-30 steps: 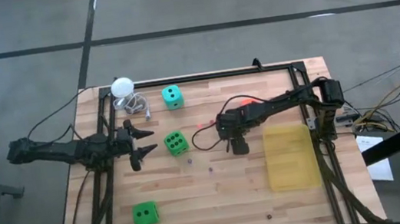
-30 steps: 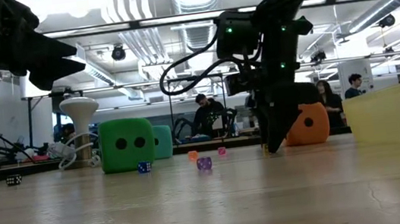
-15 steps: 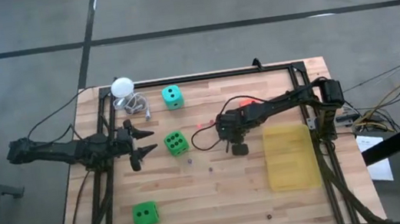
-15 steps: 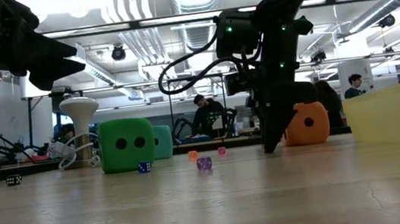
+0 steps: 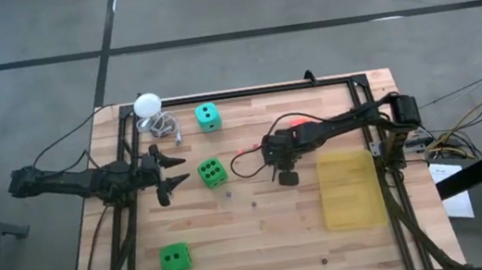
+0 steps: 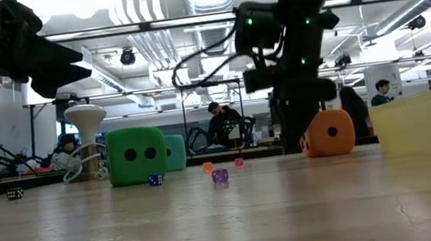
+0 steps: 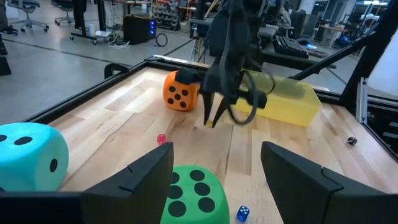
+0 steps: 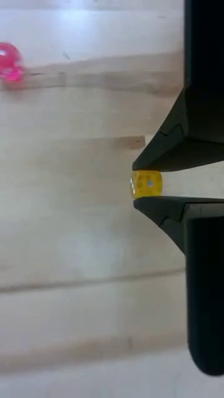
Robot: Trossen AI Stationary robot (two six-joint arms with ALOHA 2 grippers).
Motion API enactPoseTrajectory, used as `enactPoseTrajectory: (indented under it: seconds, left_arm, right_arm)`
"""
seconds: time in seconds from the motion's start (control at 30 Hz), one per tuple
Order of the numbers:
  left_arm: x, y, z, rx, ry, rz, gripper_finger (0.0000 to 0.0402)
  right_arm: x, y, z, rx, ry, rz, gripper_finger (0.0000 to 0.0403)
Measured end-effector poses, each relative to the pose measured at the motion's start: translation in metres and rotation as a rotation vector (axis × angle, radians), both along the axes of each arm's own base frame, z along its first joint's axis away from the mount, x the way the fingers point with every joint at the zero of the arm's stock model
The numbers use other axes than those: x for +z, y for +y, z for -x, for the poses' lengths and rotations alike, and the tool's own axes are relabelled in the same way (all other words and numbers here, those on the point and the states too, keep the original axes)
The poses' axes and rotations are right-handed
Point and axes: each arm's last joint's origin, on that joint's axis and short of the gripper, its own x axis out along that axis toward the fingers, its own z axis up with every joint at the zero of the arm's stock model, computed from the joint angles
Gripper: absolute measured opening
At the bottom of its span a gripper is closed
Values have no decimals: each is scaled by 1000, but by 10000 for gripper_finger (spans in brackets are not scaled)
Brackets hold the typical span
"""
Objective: Pick & Place Dice
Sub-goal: Put the small yellow dice into the yellow bin
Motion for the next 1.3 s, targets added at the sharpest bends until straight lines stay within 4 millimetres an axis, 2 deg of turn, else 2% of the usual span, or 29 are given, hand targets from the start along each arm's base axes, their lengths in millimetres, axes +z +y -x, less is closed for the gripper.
enactPoseTrajectory:
  seconds: [0.13,0.33,0.53,0.7,0.9,1.13,1.3]
  left_arm:
    - [0,0,0,0,3,0,244]
    - [-1,0,0,0,6,0,245]
    - [0,0,0,1,5,3,245]
    - [0,0,0,1,5,7,244]
    - [-1,0,0,1,6,10,243]
    - [-2,0,0,7,9,53,243]
    - [-3,0,1,10,25,60,243]
  right_arm:
    - [17,5,2,-9,-60,-19,39]
    - [56,14,14,-43,-189,-39,39]
    - [94,29,40,-85,-264,-79,39]
    - [109,43,69,-153,-231,-84,39]
    - [101,53,109,-293,-125,-79,39]
    - [65,62,145,-467,-48,-136,39]
    - [40,66,160,-562,25,-139,39]
